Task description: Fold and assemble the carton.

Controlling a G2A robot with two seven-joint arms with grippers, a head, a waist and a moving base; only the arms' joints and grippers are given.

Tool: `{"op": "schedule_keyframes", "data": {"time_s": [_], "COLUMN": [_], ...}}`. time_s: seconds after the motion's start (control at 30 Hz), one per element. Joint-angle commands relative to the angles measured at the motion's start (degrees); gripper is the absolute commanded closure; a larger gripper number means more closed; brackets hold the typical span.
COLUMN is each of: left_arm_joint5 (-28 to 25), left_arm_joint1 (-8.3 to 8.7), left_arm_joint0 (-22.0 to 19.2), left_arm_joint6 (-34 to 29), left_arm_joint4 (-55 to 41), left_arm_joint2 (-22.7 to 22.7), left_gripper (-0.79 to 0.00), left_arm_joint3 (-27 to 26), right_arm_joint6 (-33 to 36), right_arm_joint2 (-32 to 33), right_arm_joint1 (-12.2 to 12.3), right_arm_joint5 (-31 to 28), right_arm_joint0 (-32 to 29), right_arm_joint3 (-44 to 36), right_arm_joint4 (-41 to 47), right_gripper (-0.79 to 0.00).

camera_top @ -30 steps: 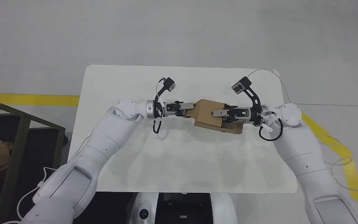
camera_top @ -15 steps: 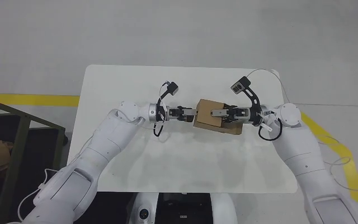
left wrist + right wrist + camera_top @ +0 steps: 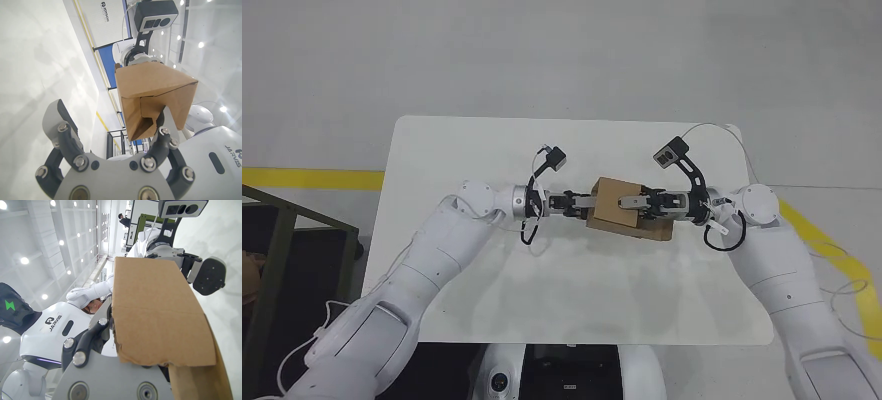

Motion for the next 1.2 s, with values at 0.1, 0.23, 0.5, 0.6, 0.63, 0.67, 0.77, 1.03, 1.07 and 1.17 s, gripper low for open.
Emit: {"op": "schedule_keyframes", "data": {"time_s": [0.1, 0.23, 0.5, 0.6, 0.63, 0.67, 0.77, 1.03, 1.07, 1.17], "left_arm_joint5": [-0.38, -0.49, -4.08, -7.98, -10.4, -12.56, -18.26, -26.35, -26.35, -26.35], "left_arm_joint1": [-0.26, -0.29, 1.11, 1.8, 2.02, 2.21, 2.64, 3.98, 4.22, 5.02], "left_arm_joint0": [-0.47, -0.63, 0.14, 1.12, 1.44, 1.82, 2.66, 5.28, 6.12, 8.25], "left_arm_joint6": [0.15, 0.11, 3.29, 6.67, 8.0, 9.3, 14.48, 26.64, 28.04, 32.53], "left_arm_joint4": [0.33, 0.6, 3.78, 6.27, 7.95, 9.71, 14.79, 31.12, 34.04, 42.49], "left_arm_joint2": [-0.04, -0.39, -4.93, -7.22, -7.91, -8.48, -10.39, -17.31, -18.17, -20.28], "left_gripper": [-0.785, -0.785, -0.785, -0.785, -0.785, -0.785, -0.785, -0.785, -0.785, -0.785], "left_arm_joint3": [0.18, 0.59, 3.08, 2.12, 1.59, 1.25, 0.19, -8.29, -9.91, -13.57], "right_arm_joint6": [0.19, 0.14, 0.21, -0.5, -0.89, -1.26, -3.39, -8.61, -8.71, -9.79], "right_arm_joint2": [0.04, 0.12, 0.62, 0.57, 0.55, 0.49, 0.19, -3.06, -3.87, -6.07], "right_arm_joint1": [-0.03, -0.05, 0.08, 0.13, 0.15, 0.2, 0.44, 0.36, 0.18, -0.57], "right_arm_joint5": [0.04, 0.0, 0.47, 1.44, 1.74, 2.27, 3.92, 9.06, 9.56, 10.06], "right_arm_joint0": [0.03, 0.01, -0.18, -0.14, -0.12, -0.06, 0.41, 2.17, 2.58, 3.89], "right_arm_joint3": [0.06, 0.1, 0.43, 0.76, 0.84, 1.0, 1.32, 0.66, 0.74, 2.55], "right_arm_joint4": [-0.03, -0.03, -0.33, -1.32, -1.75, -2.58, -6.99, -17.97, -18.65, -19.13], "right_gripper": [0.0, 0.0, 0.0, 0.0, 0.0, 0.0, 0.0, 0.0, 0.0, 0.0]}}
